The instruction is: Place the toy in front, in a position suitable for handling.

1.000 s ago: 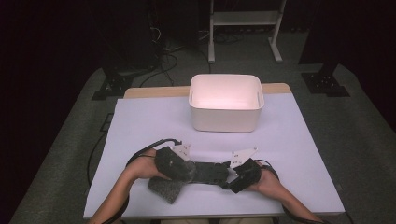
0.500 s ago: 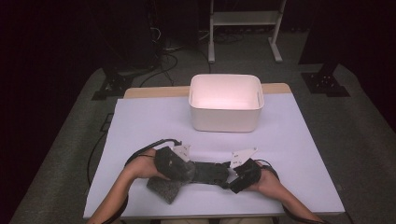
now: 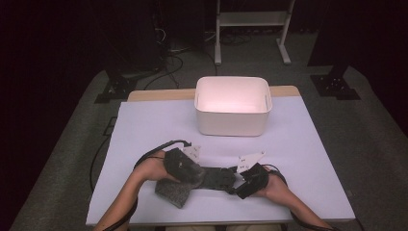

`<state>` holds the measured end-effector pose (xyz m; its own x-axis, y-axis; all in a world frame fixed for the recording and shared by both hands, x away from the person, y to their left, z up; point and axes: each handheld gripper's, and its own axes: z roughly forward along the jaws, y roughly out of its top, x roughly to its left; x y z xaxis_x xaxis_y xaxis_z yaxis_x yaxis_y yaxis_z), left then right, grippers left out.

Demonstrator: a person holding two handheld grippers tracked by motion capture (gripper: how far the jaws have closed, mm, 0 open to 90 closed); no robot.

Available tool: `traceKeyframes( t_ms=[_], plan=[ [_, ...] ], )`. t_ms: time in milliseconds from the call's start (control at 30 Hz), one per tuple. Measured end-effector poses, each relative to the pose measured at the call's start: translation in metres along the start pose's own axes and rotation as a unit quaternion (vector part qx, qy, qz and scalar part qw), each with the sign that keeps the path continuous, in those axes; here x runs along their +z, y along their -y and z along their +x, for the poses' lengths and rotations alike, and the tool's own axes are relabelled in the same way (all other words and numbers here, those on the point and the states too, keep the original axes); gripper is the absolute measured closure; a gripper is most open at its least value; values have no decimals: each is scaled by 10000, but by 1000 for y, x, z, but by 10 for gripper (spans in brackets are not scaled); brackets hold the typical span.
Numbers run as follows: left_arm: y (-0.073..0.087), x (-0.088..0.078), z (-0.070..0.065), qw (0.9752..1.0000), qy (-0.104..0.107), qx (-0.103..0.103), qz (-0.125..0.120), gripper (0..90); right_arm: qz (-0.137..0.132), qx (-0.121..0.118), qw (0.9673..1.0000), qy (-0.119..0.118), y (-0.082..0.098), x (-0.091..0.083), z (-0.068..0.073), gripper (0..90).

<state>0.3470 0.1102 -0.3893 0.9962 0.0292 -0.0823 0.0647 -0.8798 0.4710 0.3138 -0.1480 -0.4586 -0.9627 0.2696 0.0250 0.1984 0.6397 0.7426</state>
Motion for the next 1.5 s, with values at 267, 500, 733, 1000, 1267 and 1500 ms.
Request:
traceKeyframes(
  t_ms=[267,500,733,1000,1267,1500],
  plan=[
    [-9,2,13,9993,-275,-257,13,734,-5,28,10000,-25,0,0,-1,244],
    [-40,22,11,9999,-2,91,-88,734,-11,-12,10000,2,-1,1,0,244],
    [-76,43,10,9992,140,383,-51,734,27,-35,10000,3,-1,2,0,244],
    [-91,56,8,9984,237,514,-16,734,124,-137,9998,30,1,4,0,244],
    [-77,44,0,9981,216,565,92,726,112,-75,9999,6,1,4,0,245],
    [-39,19,4,9998,82,200,45,726,97,-75,9999,-1,1,4,-1,245]
  ],
)
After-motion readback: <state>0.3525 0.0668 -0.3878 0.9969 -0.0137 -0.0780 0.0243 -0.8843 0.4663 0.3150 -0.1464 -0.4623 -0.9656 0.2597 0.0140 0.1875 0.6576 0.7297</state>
